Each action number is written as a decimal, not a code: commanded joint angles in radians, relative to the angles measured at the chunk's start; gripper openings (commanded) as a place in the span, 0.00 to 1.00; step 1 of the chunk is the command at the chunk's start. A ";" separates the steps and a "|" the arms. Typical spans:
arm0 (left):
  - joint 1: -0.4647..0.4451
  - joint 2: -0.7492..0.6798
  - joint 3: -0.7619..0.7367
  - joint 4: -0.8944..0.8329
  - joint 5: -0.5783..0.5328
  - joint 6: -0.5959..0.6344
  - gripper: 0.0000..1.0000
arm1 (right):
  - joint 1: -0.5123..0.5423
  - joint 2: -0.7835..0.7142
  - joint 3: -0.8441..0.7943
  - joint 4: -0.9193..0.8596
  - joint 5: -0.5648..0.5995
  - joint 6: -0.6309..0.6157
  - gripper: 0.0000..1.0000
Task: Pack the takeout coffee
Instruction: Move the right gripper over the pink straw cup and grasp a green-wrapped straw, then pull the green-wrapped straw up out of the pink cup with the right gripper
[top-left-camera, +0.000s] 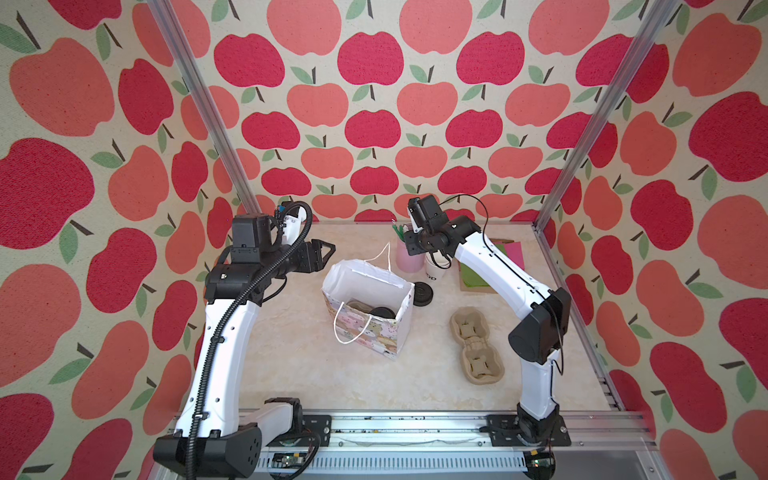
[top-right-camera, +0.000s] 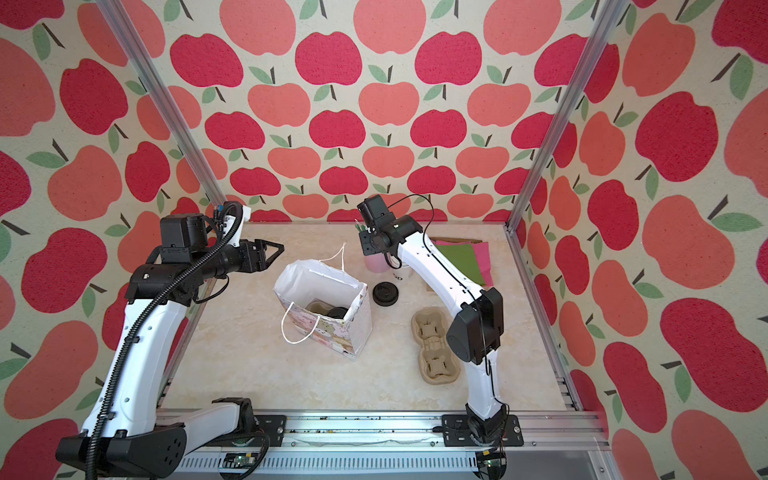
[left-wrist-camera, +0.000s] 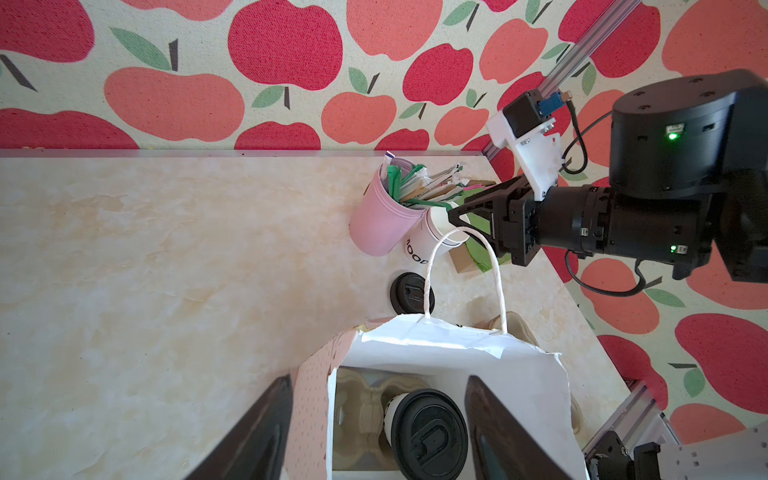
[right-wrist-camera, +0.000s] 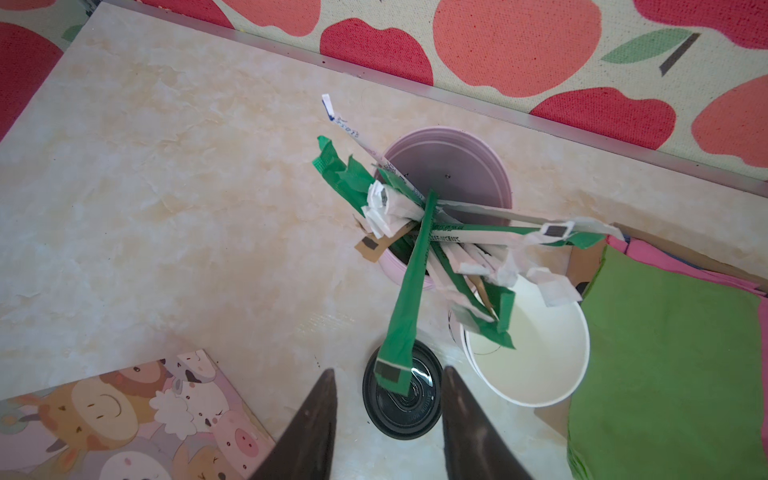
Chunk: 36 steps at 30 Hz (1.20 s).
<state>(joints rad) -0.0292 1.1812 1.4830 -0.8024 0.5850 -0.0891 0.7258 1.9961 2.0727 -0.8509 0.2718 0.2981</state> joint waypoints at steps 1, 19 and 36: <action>0.005 -0.023 -0.010 0.008 0.005 0.009 0.68 | -0.009 0.019 0.027 -0.017 0.008 0.041 0.41; 0.005 -0.025 -0.020 0.009 0.004 0.014 0.69 | -0.020 0.073 0.071 -0.021 -0.007 0.047 0.15; 0.005 -0.023 -0.025 0.014 0.009 0.014 0.69 | -0.014 -0.032 0.065 -0.002 -0.017 -0.005 0.00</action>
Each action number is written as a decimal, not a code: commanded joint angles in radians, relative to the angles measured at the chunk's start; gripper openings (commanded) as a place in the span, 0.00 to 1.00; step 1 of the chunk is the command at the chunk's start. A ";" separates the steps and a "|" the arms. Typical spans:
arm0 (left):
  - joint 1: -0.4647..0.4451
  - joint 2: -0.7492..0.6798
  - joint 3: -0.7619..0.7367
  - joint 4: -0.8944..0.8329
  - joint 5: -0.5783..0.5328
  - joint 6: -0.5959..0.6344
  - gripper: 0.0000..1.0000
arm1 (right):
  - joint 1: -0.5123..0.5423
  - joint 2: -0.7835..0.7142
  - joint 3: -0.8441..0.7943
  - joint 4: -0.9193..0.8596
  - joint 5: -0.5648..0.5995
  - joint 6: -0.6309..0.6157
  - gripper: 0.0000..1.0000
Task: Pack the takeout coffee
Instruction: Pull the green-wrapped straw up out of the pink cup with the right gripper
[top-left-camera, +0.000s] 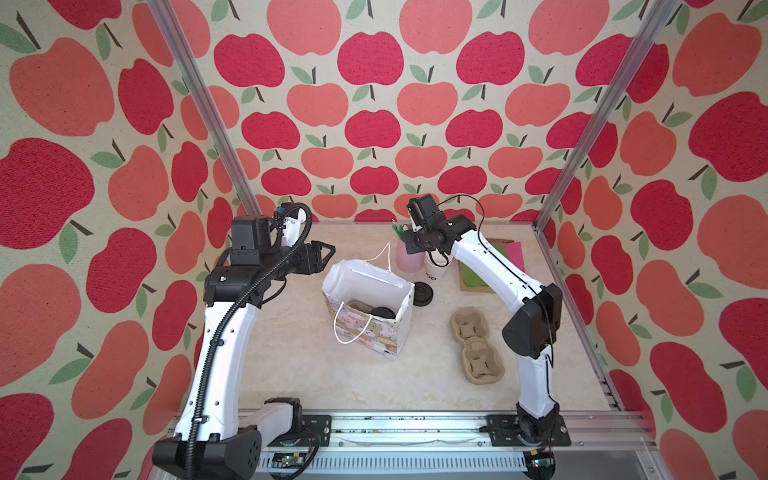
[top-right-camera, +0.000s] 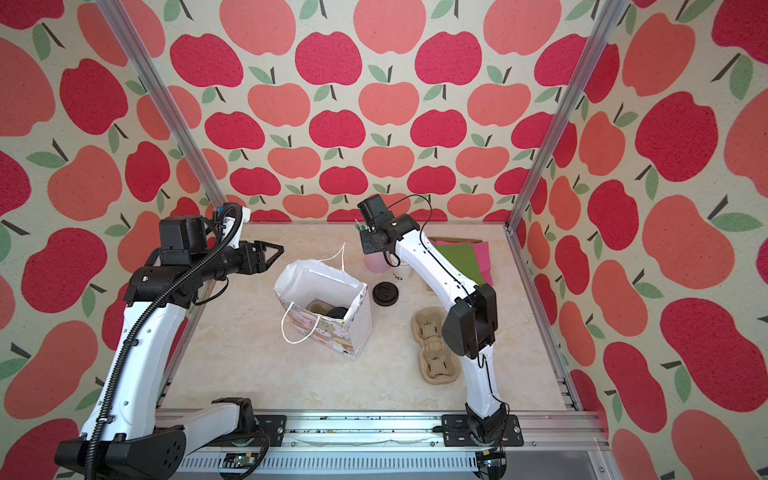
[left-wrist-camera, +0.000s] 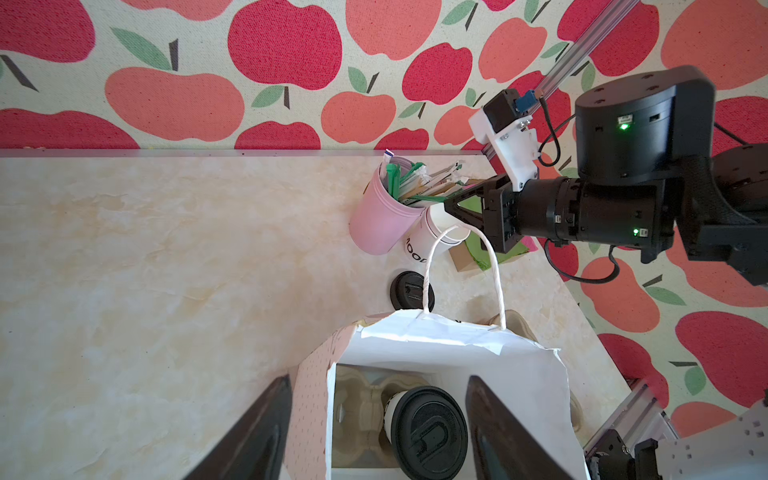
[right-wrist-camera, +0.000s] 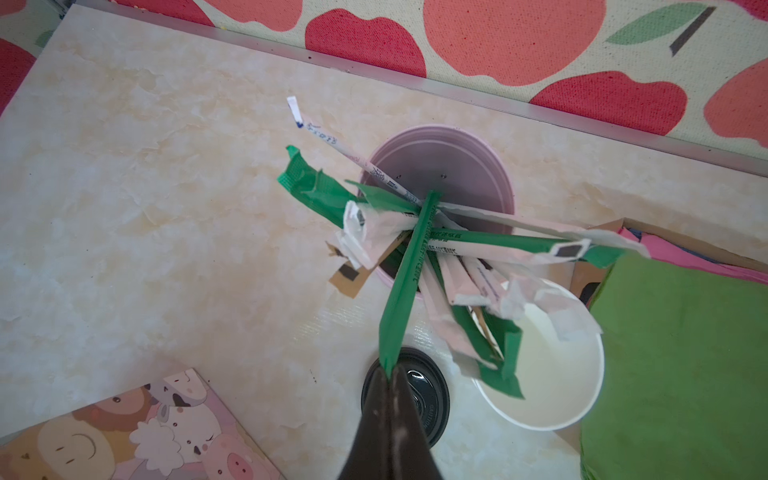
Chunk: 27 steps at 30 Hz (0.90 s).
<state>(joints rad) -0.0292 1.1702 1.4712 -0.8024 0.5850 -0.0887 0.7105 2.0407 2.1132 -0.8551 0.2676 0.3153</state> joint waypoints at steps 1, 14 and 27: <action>0.005 -0.012 -0.013 0.014 0.009 0.014 0.69 | 0.003 -0.088 0.025 0.005 -0.016 -0.025 0.00; 0.005 -0.022 -0.014 0.020 0.012 0.006 0.71 | 0.022 -0.198 0.063 0.004 -0.019 -0.091 0.00; 0.003 -0.031 -0.014 0.031 0.012 -0.005 0.80 | 0.085 -0.280 0.202 -0.061 -0.057 -0.188 0.00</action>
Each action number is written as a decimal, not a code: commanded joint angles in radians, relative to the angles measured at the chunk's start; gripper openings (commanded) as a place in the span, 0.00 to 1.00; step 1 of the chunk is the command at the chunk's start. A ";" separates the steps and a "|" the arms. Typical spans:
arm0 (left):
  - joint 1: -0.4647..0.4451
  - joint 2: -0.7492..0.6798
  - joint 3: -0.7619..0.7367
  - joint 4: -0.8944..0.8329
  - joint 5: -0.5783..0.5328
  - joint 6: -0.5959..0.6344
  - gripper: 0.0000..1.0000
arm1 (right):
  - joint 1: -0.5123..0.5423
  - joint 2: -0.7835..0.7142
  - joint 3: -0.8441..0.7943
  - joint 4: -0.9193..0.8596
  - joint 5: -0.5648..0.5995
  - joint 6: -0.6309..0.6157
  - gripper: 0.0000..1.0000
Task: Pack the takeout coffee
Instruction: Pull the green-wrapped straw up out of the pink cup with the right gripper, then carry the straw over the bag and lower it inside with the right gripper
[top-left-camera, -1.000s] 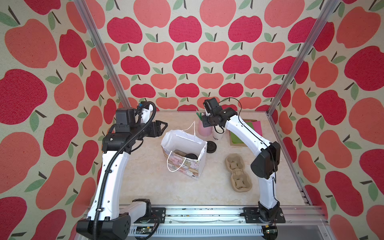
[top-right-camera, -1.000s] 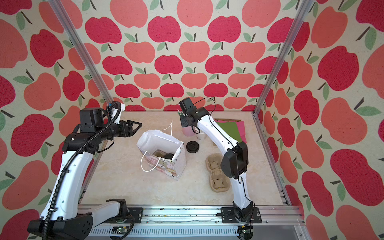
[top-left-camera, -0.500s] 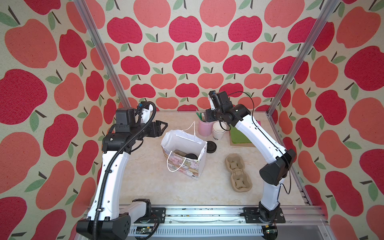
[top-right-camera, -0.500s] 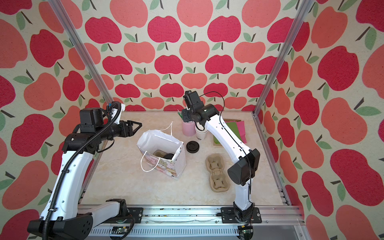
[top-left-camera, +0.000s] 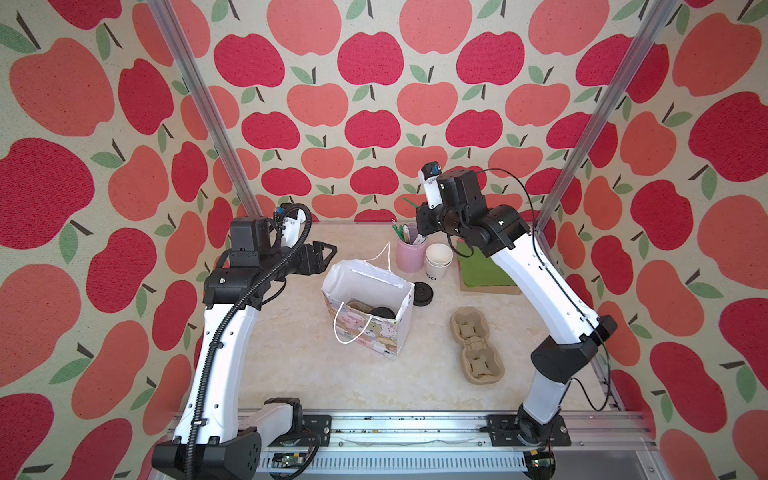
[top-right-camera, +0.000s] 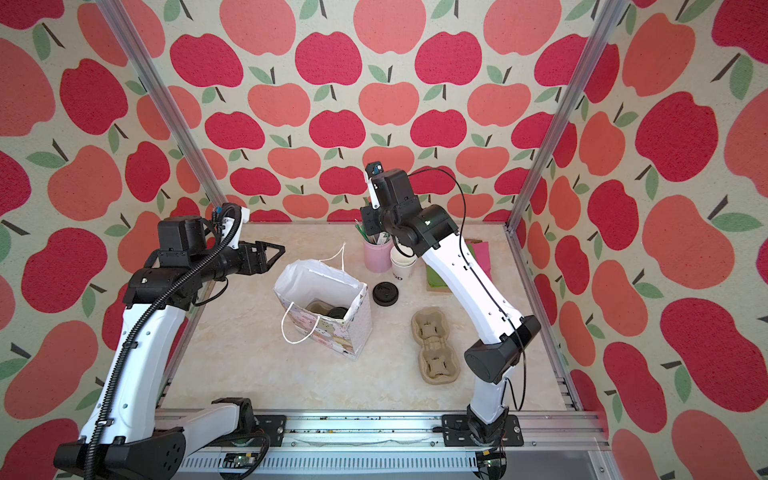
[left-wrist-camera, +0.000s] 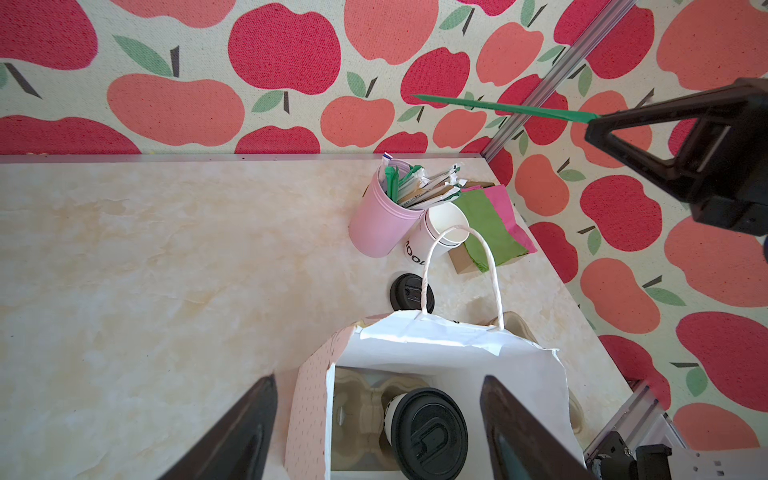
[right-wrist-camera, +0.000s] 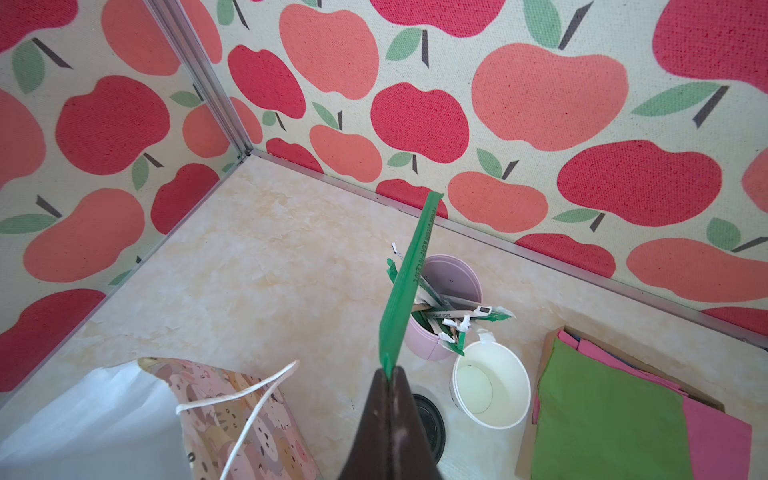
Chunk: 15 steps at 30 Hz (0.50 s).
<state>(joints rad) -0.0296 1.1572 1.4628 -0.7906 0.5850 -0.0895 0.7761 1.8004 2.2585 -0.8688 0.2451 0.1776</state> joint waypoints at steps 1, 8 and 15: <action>0.004 -0.018 -0.007 0.019 0.012 -0.004 0.80 | 0.026 -0.040 0.076 -0.065 -0.049 -0.059 0.00; 0.003 -0.024 -0.003 0.021 -0.003 -0.003 0.85 | 0.106 -0.073 0.161 -0.189 -0.167 -0.164 0.00; 0.004 -0.049 -0.016 0.048 -0.038 -0.004 0.87 | 0.145 -0.136 0.134 -0.274 -0.300 -0.190 0.00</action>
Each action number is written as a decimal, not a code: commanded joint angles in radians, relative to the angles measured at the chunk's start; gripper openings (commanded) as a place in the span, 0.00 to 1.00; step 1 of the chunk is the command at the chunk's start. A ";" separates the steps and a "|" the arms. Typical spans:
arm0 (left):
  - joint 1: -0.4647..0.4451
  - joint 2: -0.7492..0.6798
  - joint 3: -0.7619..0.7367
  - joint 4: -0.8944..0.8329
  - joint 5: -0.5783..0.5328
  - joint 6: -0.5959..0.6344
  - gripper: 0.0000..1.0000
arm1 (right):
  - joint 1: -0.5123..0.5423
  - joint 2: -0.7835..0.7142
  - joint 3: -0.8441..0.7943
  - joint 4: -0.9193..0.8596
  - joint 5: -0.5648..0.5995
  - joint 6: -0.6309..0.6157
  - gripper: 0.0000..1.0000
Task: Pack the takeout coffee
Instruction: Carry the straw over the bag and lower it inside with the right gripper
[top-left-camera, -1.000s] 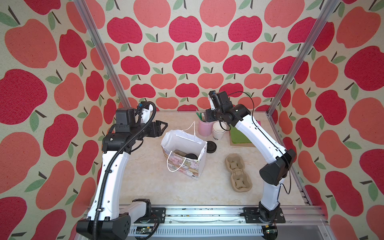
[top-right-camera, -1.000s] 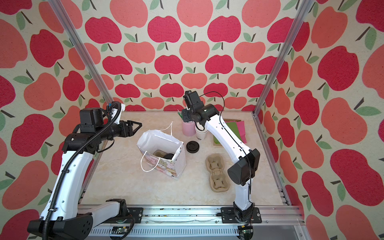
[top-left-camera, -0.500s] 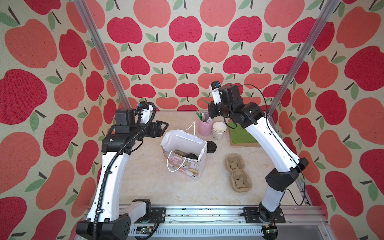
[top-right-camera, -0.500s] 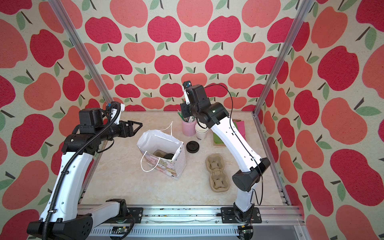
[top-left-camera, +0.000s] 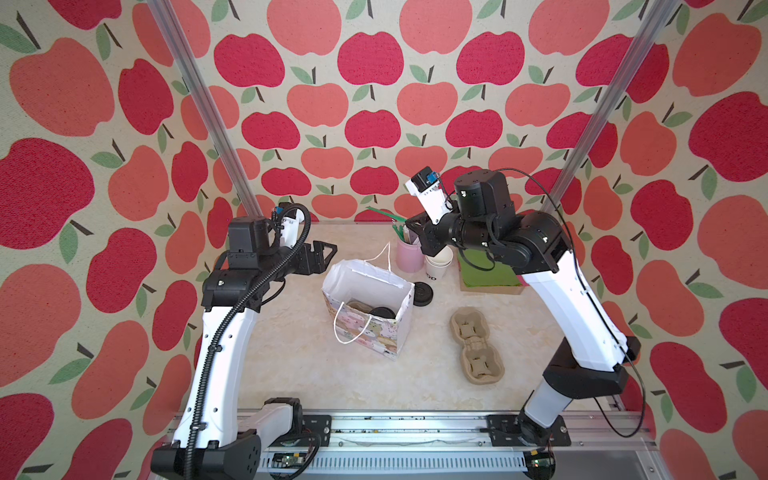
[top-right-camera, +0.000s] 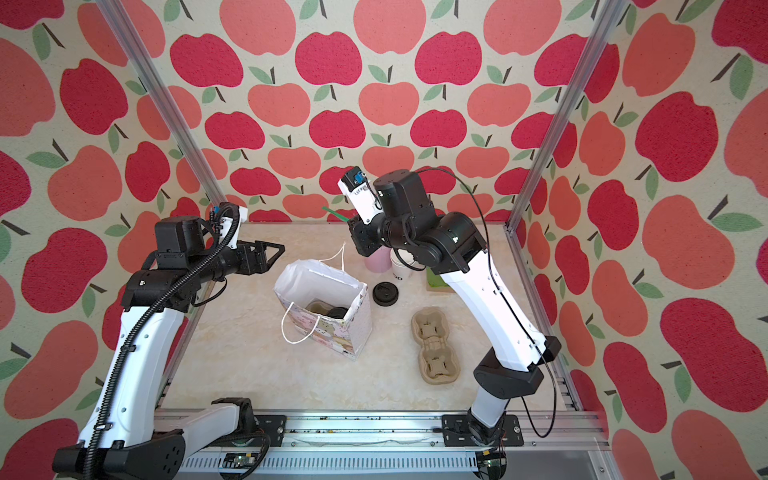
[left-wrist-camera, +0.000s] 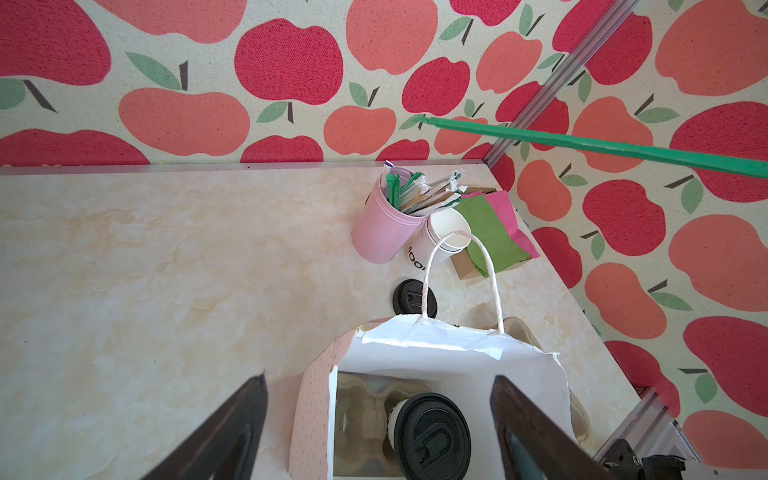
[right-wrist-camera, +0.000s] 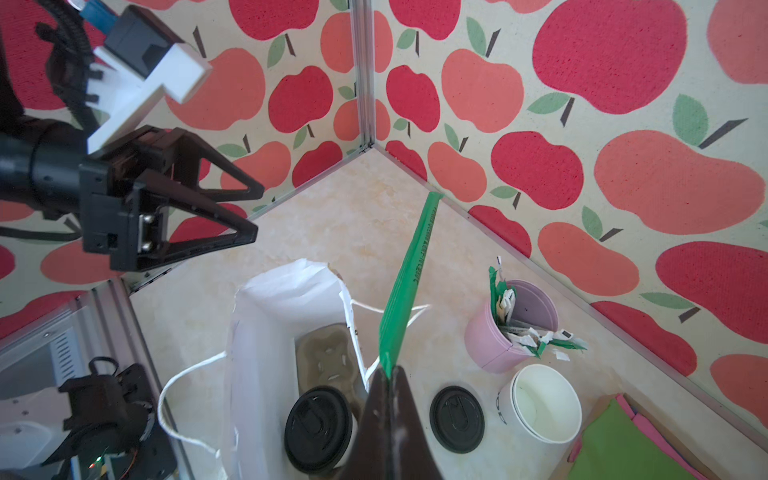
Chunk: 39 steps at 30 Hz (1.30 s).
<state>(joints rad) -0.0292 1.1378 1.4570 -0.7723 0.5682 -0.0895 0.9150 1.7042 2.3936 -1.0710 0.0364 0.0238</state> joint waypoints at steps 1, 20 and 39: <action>0.003 -0.034 -0.012 0.035 -0.023 -0.006 0.87 | 0.009 -0.048 -0.010 -0.079 -0.114 -0.035 0.00; 0.003 -0.045 -0.050 0.079 -0.027 -0.018 0.90 | 0.075 -0.053 -0.140 -0.168 -0.279 -0.056 0.00; 0.003 -0.046 -0.076 0.090 -0.025 -0.017 0.91 | 0.082 0.230 0.003 -0.311 -0.242 -0.074 0.00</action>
<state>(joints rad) -0.0296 1.0996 1.3918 -0.7048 0.5472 -0.0933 0.9886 1.8988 2.3512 -1.3270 -0.2142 -0.0277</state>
